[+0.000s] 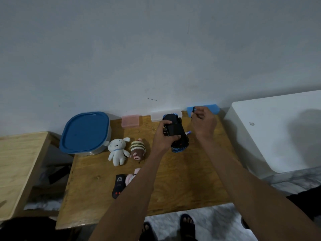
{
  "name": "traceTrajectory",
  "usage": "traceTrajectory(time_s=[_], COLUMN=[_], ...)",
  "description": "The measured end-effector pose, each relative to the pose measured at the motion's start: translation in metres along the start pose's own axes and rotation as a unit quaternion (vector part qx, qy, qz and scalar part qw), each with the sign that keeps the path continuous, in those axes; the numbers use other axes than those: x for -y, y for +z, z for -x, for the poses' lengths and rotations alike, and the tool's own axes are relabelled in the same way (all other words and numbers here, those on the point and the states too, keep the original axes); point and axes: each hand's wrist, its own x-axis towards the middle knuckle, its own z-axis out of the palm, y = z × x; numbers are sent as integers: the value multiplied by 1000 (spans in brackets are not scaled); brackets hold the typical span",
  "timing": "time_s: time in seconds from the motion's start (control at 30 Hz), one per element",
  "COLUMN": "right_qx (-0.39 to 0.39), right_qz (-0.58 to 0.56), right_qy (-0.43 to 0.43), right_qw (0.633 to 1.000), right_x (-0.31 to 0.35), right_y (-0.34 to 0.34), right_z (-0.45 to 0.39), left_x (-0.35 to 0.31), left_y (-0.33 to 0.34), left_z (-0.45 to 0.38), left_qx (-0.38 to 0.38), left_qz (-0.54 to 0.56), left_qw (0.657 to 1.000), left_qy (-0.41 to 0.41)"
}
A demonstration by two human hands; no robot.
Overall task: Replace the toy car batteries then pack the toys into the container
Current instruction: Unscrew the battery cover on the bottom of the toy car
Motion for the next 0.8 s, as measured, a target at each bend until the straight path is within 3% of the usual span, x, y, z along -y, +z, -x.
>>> traceTrajectory(time_s=[0.47,0.8], right_qx=[89,146], right_qz=[189,281], right_qy=[147,177], right_qw=[967,932], right_x=[-126,-148], right_y=[1,4], right_z=[69,87], left_x=[37,76], left_y=[1,0], left_z=[-21,-17], left_qx=[18,46], left_qz=[-5,4], left_qw=[1000,997], left_qy=[-15,-54])
